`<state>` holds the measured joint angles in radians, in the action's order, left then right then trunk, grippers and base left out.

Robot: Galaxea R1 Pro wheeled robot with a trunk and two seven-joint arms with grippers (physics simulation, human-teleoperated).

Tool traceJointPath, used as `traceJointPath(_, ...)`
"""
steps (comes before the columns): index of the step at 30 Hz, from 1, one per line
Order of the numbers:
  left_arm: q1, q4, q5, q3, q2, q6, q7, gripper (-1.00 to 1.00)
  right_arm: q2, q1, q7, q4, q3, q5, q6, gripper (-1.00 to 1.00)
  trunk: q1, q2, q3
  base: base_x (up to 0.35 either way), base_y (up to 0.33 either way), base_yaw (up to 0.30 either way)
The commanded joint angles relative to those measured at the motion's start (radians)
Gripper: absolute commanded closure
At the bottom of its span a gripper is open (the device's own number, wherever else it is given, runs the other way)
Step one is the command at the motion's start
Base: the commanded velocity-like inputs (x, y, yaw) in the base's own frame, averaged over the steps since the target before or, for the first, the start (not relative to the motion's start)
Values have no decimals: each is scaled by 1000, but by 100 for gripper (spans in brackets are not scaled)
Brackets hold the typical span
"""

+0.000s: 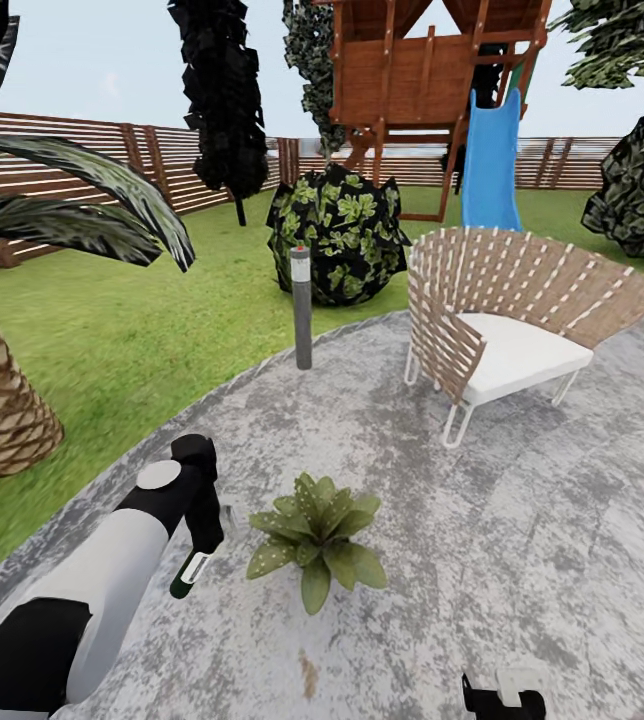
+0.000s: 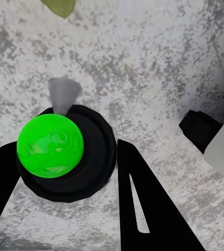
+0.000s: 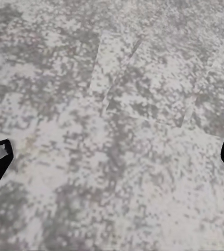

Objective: Pick up the pesticide atomizer in the garden and spray insectifuge to fully cover both potted plants in the garden.

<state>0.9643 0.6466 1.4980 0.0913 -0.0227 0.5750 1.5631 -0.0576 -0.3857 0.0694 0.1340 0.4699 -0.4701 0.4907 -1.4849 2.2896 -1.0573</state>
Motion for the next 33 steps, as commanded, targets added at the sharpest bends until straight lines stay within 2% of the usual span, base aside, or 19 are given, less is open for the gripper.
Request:
traceJointPath(1,1,1,7,1,0,10,8,100,-3,-1,6,-2,4,-11,3,-100,0,0,-1,134,-237,24)
traceJointPath(5,1,1,7,2,0,10,8,100,-8,-1,6,-1,4,-12,3,-100,0,0,-1,136,-203,2)
traceJointPath(13,1,1,7,4,0,10,8,100,1,-1,6,-2,3,-12,3,-100,0,0,-1,117,-182,9)
traceJointPath(19,-2,1,7,2,1,10,8,100,1,-1,6,-2,3,-12,3,-100,0,0,-1,6,-266,249)
traceJointPath(23,-6,-9,6,-4,13,9,5,100,1,-1,6,-2,3,-12,3,-100,0,0,-1,-186,-228,274)
traceJointPath(27,-79,-11,-7,-17,18,9,-63,100,1,-1,6,-2,3,-12,3,-100,0,0,-1,-231,-200,275)
traceJointPath(28,-90,-11,-9,-38,18,9,-72,100,1,-1,6,-2,3,-12,3,-100,0,0,-1,-235,-197,275)
traceJointPath(29,-109,-12,-10,-100,16,9,-116,100,1,-1,6,-2,3,-12,3,-100,0,0,-1,-235,-191,275)
traceJointPath(30,-121,-12,-10,-111,13,9,-135,100,1,-1,6,-2,3,-12,3,-100,0,0,-1,-228,-167,275)
traceJointPath(31,-158,-10,-30,-120,9,9,-171,100,1,-1,6,-2,3,-12,3,-100,0,0,-1,-162,-111,275)
traceJointPath(33,-183,-10,-81,-123,8,9,-231,100,1,-1,6,-2,3,-12,3,-100,0,0,-1,-63,-43,275)
